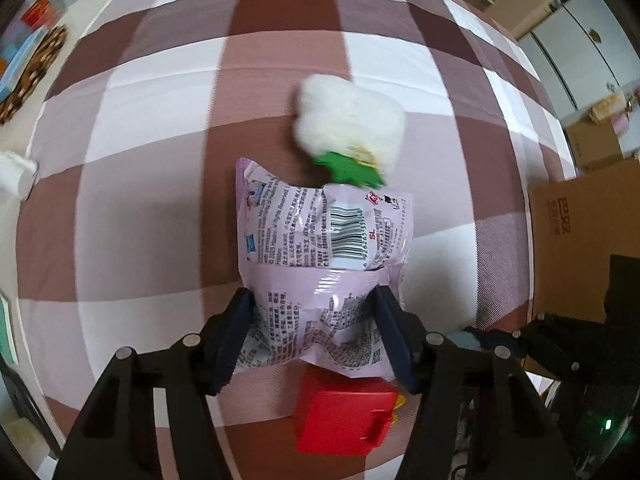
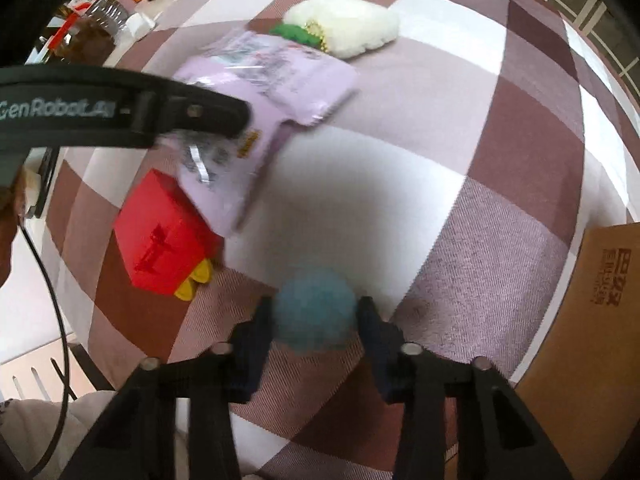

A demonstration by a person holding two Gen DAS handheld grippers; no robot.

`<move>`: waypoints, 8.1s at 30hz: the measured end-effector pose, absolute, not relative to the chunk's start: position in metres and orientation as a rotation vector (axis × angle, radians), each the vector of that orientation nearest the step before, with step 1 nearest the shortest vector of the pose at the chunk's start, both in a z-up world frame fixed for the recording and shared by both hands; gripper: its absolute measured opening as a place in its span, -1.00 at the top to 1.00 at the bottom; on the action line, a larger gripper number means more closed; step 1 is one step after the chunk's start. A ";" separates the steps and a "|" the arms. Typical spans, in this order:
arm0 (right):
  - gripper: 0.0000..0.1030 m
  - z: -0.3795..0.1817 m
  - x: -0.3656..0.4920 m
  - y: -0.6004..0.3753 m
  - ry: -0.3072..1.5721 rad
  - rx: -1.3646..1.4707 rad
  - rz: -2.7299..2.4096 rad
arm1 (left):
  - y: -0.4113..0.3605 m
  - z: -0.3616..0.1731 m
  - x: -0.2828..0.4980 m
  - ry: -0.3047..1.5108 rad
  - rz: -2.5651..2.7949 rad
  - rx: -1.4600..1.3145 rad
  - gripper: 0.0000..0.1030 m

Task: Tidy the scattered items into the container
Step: 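Grasp the pink snack bag with the left tool while the right tool grasps the blue pompom, then carry the pink snack bag and blue pompom over the cardboard box with both tools, then open both tools to drop the snack bag and pompom into the box, then grasp the red toy box with the left tool while the right tool grasps the white plush, then carry the red toy box and white plush over the cardboard box with both tools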

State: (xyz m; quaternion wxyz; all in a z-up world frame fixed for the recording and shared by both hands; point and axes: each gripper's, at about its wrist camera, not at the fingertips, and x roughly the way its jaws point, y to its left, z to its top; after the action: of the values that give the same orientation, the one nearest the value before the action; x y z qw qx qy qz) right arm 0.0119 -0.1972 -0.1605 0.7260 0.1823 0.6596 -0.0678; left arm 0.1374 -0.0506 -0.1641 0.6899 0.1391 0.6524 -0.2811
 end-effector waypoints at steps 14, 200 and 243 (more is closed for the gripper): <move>0.49 -0.093 -0.014 -0.244 1.311 0.555 -0.221 | -0.028 -0.125 0.149 1.391 -0.617 0.232 -0.15; -0.30 -0.066 0.101 -0.229 1.311 0.291 0.008 | -0.010 -0.181 0.008 1.475 -0.457 0.127 -0.52; -0.30 0.057 -0.111 -0.349 1.034 0.438 -0.305 | -0.172 -0.001 0.017 1.146 -0.714 0.315 -0.09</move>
State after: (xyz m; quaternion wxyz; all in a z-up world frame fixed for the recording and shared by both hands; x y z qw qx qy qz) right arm -0.1107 -0.3493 0.0572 0.8354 0.2067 0.4885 -0.1442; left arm 0.0170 -0.1724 -0.0011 0.7691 0.1453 0.5282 -0.3291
